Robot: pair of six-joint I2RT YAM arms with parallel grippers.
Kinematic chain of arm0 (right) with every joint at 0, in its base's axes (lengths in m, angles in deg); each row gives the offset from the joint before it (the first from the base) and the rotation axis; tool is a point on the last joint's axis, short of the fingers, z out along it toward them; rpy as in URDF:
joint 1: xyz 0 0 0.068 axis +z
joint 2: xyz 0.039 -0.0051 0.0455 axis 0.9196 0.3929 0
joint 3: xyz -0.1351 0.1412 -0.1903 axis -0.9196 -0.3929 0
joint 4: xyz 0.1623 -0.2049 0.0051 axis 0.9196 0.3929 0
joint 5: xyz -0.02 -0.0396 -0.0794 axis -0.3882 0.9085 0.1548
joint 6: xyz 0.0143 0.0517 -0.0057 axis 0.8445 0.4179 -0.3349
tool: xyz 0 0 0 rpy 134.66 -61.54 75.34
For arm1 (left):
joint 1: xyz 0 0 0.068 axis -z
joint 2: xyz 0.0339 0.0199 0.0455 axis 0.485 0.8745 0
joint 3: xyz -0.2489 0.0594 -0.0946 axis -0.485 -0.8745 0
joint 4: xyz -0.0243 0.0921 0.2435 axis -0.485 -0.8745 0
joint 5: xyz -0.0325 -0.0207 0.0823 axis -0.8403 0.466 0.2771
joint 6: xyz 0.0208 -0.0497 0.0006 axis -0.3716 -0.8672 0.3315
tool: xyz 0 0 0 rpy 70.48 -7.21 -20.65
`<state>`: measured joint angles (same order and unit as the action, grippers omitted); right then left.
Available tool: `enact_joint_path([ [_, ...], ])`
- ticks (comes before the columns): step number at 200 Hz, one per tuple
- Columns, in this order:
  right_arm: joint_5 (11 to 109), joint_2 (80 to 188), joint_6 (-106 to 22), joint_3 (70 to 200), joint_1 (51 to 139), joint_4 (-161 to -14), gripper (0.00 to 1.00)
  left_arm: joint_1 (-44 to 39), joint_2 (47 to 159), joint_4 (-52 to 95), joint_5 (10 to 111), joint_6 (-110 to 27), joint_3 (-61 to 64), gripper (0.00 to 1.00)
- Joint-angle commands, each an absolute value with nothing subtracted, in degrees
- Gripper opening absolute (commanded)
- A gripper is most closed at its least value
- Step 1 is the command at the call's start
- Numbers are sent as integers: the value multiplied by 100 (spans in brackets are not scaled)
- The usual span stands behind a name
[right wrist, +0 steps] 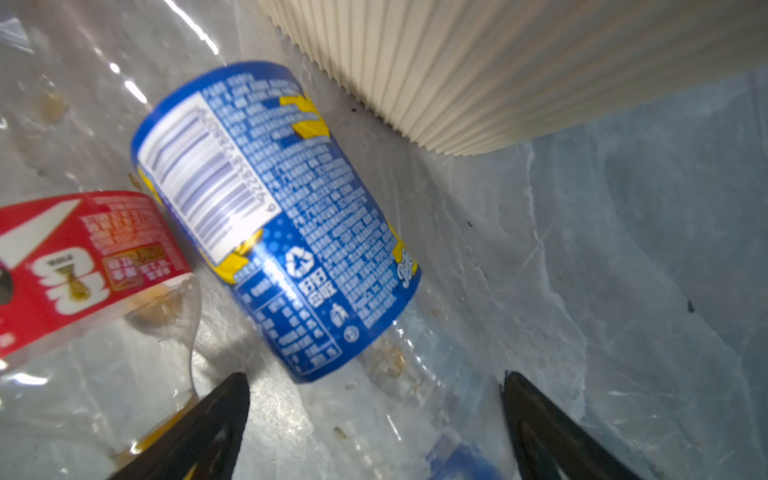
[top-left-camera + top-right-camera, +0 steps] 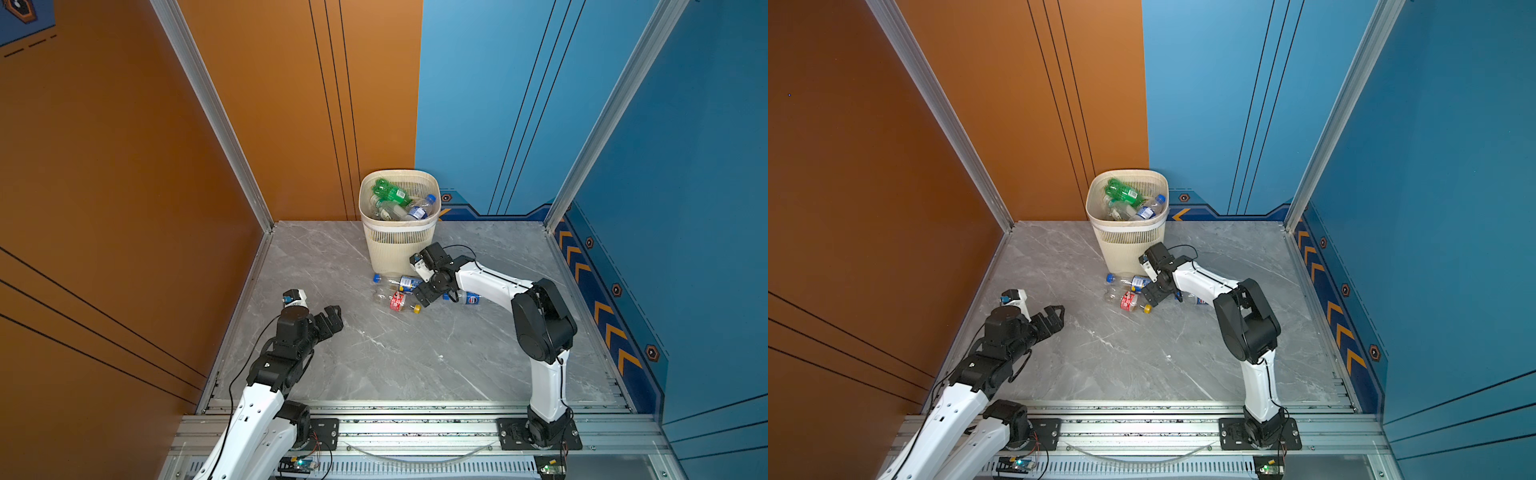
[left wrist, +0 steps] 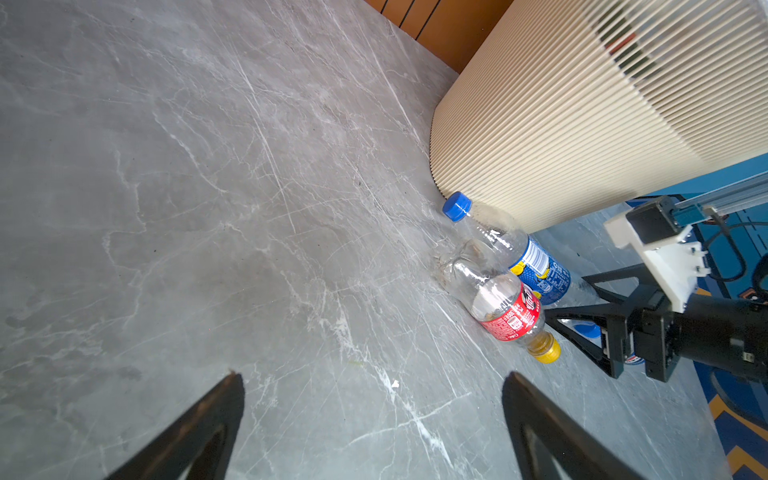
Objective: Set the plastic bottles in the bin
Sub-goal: 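Close the right gripper on the lying blue-label bottle and lift it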
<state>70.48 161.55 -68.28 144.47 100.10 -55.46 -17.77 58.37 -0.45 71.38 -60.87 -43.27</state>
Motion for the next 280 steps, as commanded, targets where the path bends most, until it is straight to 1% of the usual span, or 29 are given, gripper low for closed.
enact_joint_path([
  [1, 6818, 16137, -6927, 14516, 10127, -5663, 91, -1831, 5796, -186, 7165, -6154, -4262, 98],
  [14, 6798, 16136, -6931, 14477, 10171, -5712, 88, -1832, 5801, -159, 7158, -6157, -4272, 98],
  [23, 6802, 16172, -6924, 14507, 10181, -5738, 88, -1833, 5809, -144, 7149, -6155, -4275, 98],
  [47, 6832, 16371, -6900, 14715, 10219, -5663, 94, -1837, 5858, -140, 7114, -6161, -4270, 98],
  [65, 6869, 16461, -6912, 14899, 10270, -5621, 96, -1845, 5856, -146, 7107, -6157, -4275, 98],
  [68, 6882, 16618, -6920, 14921, 10280, -5617, 96, -1841, 5848, -142, 7113, -6157, -4279, 98],
  [82, 6895, 16746, -6946, 15053, 10335, -5565, 95, -1841, 5820, -171, 7110, -6165, -4288, 98],
  [109, 6909, 16883, -6954, 15137, 10403, -5528, 91, -1855, 5756, -225, 7130, -6174, -4316, 98],
  [139, 6906, 16879, -6924, 15096, 10478, -5546, 82, -1857, 5741, -241, 7120, -6234, -4403, 98],
  [166, 7011, 16698, -6936, 15012, 10609, -5555, 70, -1862, 5769, -199, 6998, -6491, -4569, 98],
  [190, 7152, 16534, -6863, 14953, 10668, -5554, 65, -1864, 5686, -64, 6907, -6757, -4768, 98],
  [198, 7184, 16296, -6807, 14936, 10670, -5534, 63, -1864, 5642, -23, 6877, -6840, -4849, 98],
  [218, 7299, 15993, -6737, 14856, 10942, -5510, 60, -1865, 5542, 67, 6772, -7035, -5019, 98],
  [280, 7984, 14852, -6706, 14612, 11675, -5400, 57, -1864, 5341, 72, 6700, -7219, -5213, 98],
])
